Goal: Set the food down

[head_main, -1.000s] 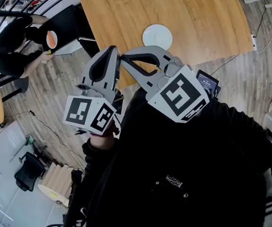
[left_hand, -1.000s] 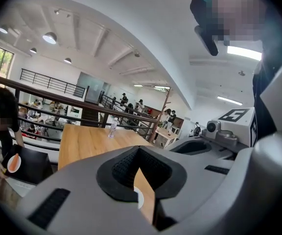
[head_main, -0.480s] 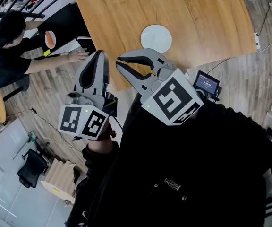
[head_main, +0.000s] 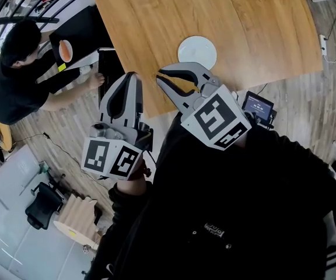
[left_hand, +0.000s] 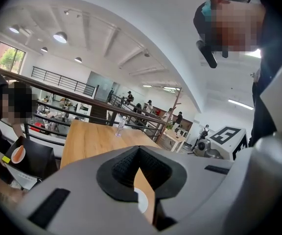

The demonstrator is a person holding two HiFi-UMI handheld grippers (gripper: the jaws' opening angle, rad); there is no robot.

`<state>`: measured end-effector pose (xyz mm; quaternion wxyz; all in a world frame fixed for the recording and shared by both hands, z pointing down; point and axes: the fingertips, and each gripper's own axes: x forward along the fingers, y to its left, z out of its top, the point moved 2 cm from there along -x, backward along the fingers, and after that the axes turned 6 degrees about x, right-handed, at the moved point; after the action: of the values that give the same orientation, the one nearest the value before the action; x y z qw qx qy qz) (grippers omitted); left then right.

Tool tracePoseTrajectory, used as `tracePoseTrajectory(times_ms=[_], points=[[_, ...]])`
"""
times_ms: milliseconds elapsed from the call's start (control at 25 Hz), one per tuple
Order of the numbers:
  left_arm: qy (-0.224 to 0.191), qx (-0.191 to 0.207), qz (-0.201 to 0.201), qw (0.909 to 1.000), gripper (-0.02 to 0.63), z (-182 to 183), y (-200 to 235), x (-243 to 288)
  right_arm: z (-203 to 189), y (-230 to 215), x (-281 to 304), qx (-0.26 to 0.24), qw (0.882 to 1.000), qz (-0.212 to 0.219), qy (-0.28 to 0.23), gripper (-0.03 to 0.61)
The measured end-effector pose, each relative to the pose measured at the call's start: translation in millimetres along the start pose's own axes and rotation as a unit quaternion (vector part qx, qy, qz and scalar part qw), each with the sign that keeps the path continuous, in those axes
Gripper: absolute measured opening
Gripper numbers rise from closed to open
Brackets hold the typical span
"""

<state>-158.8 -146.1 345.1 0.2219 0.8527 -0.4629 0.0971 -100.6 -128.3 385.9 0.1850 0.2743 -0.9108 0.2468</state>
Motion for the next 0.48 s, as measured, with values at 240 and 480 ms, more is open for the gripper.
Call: tracePoseTrajectory(times_ms=[240, 480], points=[[0.006, 0.001, -0.004, 1.0, -0.002, -4, -7, 6, -13, -20, 7, -0.004, 1.0, -0.013, 0.013, 0.023], [0.016, -0.003, 0.0, 0.9999, -0.002, -6, -9, 9, -32, -38, 17, -0.011, 0.999, -0.025, 0.04, 0.054]])
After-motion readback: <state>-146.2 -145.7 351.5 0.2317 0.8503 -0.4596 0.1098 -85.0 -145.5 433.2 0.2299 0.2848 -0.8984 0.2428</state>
